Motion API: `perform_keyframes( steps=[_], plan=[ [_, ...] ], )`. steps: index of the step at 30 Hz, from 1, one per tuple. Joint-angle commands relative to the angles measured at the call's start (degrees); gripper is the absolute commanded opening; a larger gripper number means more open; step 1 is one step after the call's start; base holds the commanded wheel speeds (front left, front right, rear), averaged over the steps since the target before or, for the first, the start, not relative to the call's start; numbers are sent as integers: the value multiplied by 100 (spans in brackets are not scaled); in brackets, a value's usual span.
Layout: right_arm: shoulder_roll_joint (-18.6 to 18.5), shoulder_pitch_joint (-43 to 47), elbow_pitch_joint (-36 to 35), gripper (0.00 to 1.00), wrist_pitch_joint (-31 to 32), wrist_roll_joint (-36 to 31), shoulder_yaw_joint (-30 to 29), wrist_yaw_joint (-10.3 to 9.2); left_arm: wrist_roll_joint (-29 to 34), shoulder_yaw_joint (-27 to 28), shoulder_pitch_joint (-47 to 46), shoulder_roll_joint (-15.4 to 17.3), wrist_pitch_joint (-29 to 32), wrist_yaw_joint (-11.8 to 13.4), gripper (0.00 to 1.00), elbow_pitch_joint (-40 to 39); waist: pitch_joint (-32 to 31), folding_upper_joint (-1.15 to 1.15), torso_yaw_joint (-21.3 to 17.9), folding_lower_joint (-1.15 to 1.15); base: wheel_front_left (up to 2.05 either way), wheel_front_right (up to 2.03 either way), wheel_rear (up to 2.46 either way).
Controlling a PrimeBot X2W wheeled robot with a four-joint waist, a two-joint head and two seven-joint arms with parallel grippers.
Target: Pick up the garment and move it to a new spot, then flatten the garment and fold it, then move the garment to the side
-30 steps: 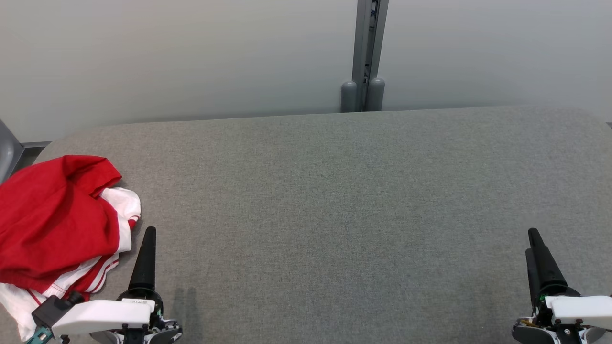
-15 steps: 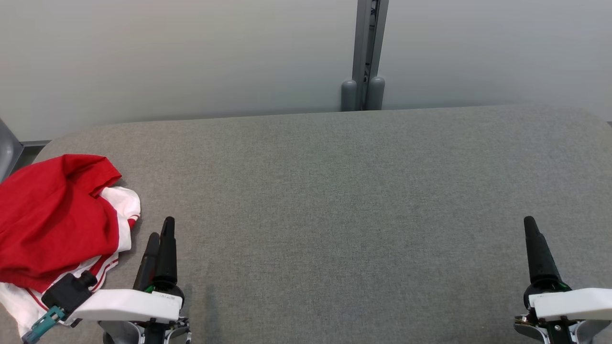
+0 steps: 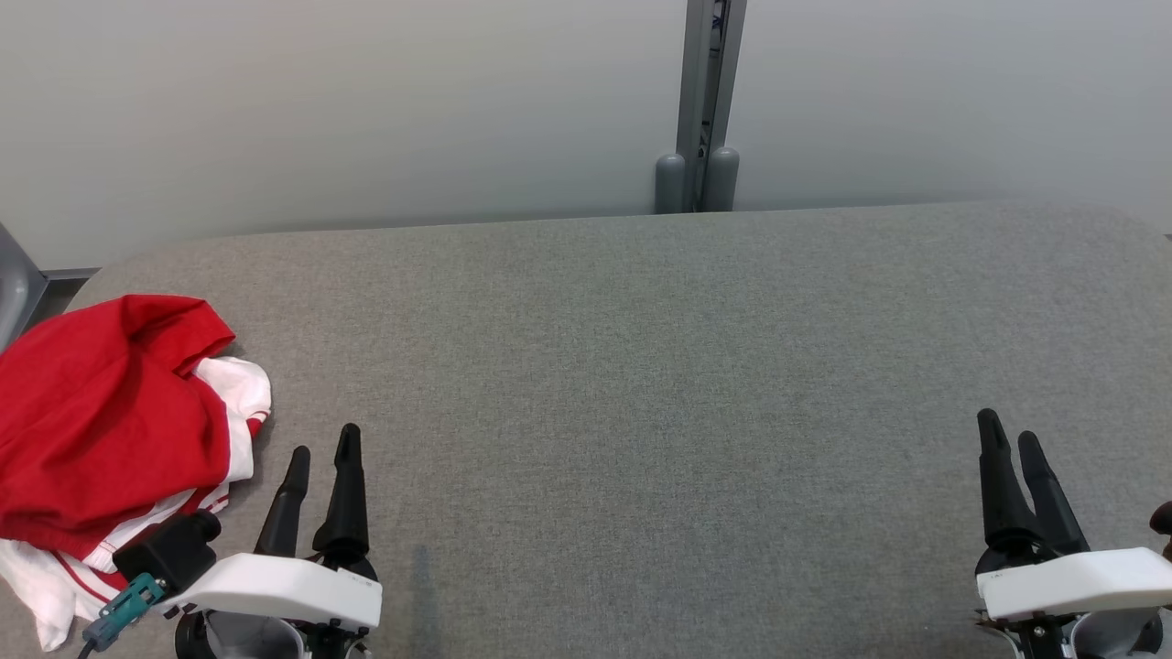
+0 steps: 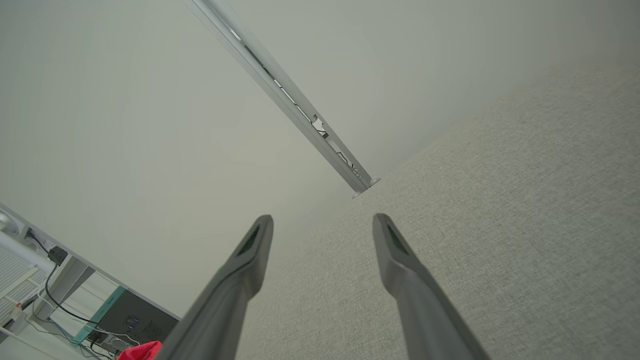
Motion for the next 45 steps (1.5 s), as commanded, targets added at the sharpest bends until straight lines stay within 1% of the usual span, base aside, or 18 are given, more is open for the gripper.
perform_keyframes(
  steps=[1, 10, 23, 38, 45],
  plan=[
    [-56, -14, -87, 100, -68, -220, 15, 7, 227, -18, -102, 45, -57, 35, 100, -45, -1, 0, 2, 0, 0, 0, 0],
    [-66, -16, -108, 100, -223, -966, 54, 8, 996, -107, -117, 73, -205, 142, 100, 80, 3, 0, 13, 0, 0, 0, 0],
    [-77, -27, -93, 100, -432, -1879, 107, 10, 1865, -189, -153, 101, -419, 265, 100, 270, 12, 0, 23, 0, 0, 0, 0],
    [-90, -89, 5, 100, -624, -2706, 144, 11, 2594, -228, -190, 109, -604, 351, 100, 416, 39, 0, 33, 0, 0, 0, 0],
    [-95, -90, 22, 100, -707, -3049, 140, 12, 2825, -186, -187, 102, -697, 359, 100, 499, 45, 0, 31, 0, 0, 0, 0]
  ],
)
